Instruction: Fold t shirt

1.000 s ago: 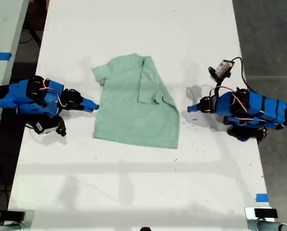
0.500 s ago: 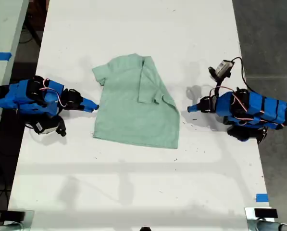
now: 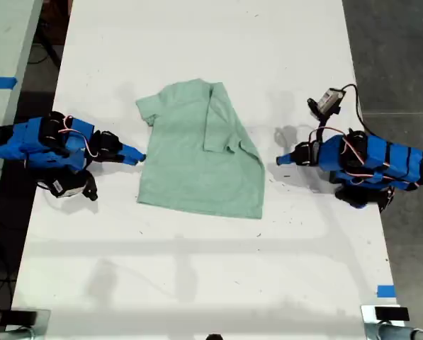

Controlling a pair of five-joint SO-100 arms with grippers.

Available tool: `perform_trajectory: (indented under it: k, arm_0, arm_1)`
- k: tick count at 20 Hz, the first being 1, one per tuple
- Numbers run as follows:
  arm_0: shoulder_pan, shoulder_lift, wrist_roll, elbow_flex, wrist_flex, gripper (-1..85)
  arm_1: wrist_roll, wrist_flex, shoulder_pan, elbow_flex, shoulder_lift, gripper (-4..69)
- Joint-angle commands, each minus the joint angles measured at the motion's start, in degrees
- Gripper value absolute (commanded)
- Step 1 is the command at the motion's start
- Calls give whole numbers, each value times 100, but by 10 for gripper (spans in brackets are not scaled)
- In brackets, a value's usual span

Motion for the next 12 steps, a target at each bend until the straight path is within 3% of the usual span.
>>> perform_trajectory:
  k: [1,12]
  arm_0:
    - [-26,44,0,-70,-9,116]
    - [-26,44,0,-70,-9,116]
  arm_1:
    - [53,-35,44,308,88,-8]
    - [149,26,132,308,88,-8]
